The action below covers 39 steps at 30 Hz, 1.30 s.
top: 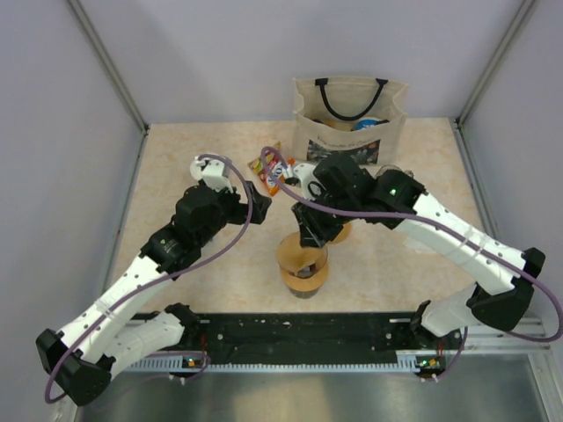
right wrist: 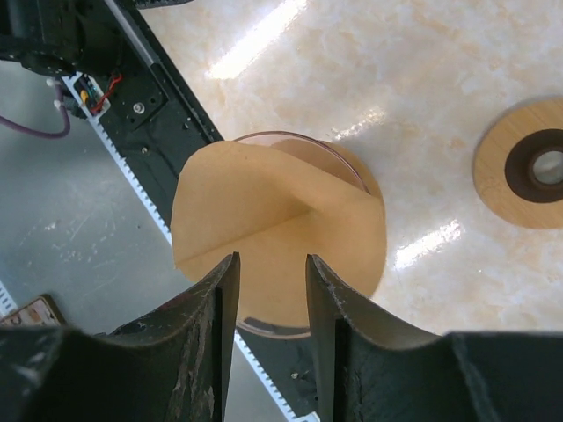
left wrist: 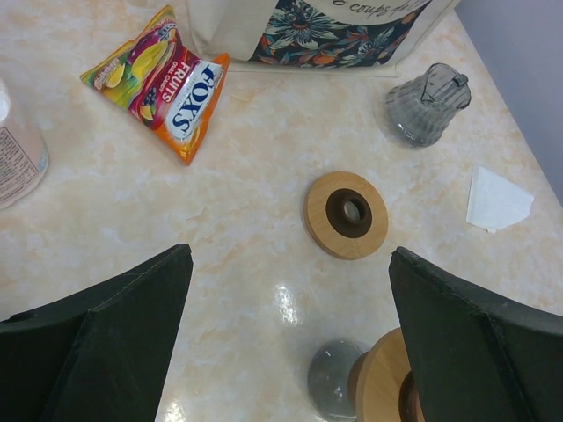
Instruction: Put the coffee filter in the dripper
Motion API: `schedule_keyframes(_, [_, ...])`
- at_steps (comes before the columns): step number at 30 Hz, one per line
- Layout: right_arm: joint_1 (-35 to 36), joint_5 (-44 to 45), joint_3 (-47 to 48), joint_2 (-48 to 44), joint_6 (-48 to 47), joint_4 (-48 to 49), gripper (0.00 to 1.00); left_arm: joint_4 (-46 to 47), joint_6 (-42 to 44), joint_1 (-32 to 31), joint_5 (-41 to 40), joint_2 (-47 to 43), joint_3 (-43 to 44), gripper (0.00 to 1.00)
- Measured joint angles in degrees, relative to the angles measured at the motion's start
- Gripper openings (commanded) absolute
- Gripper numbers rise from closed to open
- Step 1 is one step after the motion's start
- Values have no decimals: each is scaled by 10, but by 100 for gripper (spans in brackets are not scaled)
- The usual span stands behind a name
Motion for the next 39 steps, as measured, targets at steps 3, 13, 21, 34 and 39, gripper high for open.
schedule_keyframes(3, [16,3,-10,22,-4,10,36,0,2,0,-2,0,0,99])
schedule_keyframes(13, [29,21,-77,51,-21,38,32,0,8,0,-7,0,0,99])
schedule_keyframes(21, [29,25,-108,51,-30,64,32,-9,8,0,-23,0,0,99])
schedule_keyframes(34, [29,-18,-121,52,-45,85,34,-17,9,1,-38,0,0,99])
schedule_keyframes(39, [29,-34,-121,52,-47,85,34,-17,8,1,-47,0,0,99])
